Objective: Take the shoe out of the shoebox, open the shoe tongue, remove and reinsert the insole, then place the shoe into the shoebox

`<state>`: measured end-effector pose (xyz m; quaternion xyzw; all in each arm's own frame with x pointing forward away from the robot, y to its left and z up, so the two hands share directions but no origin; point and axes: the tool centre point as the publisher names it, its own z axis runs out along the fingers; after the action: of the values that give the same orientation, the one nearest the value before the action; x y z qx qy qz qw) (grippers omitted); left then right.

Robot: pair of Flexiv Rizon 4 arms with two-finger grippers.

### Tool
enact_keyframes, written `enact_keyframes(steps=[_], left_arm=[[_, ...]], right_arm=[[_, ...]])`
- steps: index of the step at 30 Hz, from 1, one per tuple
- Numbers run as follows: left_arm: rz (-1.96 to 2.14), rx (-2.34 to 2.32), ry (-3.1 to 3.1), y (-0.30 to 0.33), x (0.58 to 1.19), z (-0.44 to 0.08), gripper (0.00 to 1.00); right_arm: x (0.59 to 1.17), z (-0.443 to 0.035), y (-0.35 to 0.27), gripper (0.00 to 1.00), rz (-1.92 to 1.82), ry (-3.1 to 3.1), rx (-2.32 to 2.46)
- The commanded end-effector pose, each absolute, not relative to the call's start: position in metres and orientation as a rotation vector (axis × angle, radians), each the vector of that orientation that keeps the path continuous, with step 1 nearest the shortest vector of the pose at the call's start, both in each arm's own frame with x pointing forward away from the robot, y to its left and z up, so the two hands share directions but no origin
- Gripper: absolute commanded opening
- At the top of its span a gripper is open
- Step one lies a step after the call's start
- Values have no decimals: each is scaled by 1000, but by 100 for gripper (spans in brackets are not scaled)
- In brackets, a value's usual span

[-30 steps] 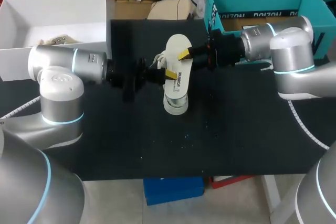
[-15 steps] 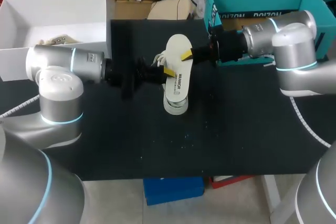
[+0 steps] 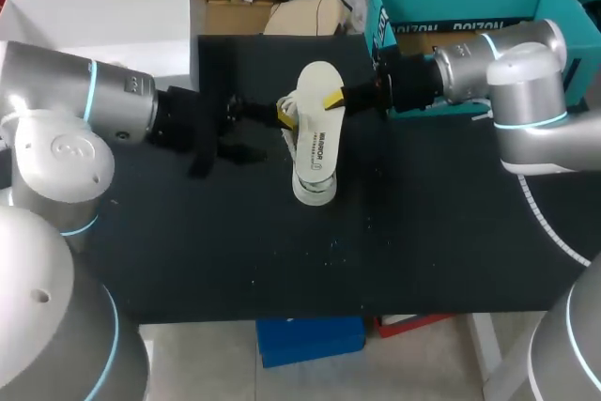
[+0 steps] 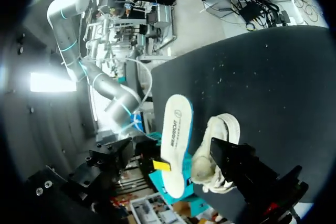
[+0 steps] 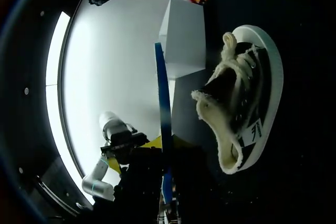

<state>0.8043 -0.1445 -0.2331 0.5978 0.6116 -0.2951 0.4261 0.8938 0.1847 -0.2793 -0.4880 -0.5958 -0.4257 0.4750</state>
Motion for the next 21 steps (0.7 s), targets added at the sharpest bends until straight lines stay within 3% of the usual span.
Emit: enact_keyframes(steps=[1, 10, 21], left_arm=[[-122, 1871, 1988, -140, 789, -203, 100], [232, 2144, 2019, -172, 784, -183, 100], [214, 2185, 1966, -182, 775, -173, 100]], right_arm=[[893, -278, 186, 0, -1040, -1459, -1198], [893, -278, 186, 0, -1040, -1459, -1198], [893, -278, 186, 0, -1040, -1459, -1198]])
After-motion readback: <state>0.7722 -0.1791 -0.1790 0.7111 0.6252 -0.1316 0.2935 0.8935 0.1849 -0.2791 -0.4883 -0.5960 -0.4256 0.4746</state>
